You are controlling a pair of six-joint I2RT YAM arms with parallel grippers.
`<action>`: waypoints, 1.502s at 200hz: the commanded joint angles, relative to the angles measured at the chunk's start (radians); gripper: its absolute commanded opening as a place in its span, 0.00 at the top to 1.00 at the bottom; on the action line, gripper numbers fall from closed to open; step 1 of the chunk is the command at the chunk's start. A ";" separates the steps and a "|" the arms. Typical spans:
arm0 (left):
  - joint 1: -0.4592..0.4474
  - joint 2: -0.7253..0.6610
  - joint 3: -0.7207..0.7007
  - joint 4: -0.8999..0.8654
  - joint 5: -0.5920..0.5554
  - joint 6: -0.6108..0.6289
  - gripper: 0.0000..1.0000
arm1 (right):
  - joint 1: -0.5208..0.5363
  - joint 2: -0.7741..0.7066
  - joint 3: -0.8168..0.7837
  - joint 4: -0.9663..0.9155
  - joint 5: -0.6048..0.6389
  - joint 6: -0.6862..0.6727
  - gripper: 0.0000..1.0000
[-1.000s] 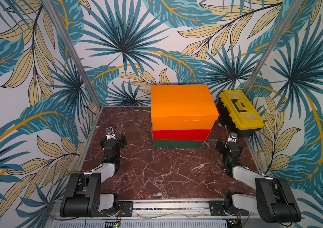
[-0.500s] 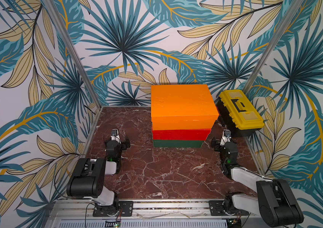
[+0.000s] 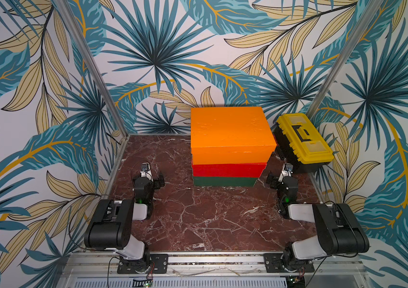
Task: Stack the shoeboxes
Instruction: Reset both arms
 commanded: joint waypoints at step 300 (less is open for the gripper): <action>0.004 0.011 0.033 0.017 0.006 0.016 0.00 | -0.005 -0.001 0.063 -0.118 -0.077 0.005 0.01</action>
